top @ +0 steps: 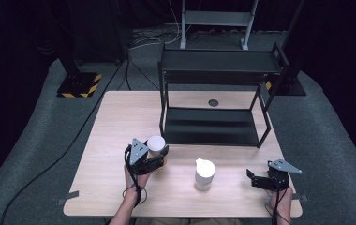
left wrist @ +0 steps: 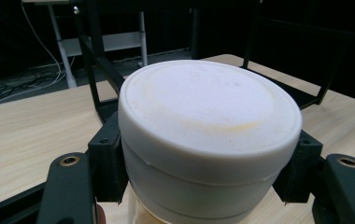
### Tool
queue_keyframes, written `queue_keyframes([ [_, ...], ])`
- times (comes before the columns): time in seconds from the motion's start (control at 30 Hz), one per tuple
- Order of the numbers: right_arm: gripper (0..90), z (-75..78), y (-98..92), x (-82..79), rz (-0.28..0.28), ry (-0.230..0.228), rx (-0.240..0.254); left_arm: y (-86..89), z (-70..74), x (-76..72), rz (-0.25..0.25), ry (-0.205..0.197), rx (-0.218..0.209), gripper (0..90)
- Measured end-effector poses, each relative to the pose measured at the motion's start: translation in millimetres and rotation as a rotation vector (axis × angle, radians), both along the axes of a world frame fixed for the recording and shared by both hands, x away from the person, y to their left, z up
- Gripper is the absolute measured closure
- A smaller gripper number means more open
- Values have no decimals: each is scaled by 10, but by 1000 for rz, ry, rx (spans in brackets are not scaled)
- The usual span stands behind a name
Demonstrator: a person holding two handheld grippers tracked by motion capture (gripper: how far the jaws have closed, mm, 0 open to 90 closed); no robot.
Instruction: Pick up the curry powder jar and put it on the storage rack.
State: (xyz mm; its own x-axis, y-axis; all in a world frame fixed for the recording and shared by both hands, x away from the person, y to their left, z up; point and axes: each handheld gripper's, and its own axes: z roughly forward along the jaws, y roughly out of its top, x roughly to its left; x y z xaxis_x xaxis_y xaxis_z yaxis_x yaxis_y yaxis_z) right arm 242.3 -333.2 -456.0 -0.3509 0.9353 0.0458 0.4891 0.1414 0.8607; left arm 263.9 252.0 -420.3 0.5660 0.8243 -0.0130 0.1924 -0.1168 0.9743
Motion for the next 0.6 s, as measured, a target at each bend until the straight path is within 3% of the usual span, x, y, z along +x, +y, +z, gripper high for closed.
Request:
queue_keyframes([
  [0.6, 0, 5, 17, -3, -3, 1, -8, 61, 163, 131, -57, -34, 1, 337],
])
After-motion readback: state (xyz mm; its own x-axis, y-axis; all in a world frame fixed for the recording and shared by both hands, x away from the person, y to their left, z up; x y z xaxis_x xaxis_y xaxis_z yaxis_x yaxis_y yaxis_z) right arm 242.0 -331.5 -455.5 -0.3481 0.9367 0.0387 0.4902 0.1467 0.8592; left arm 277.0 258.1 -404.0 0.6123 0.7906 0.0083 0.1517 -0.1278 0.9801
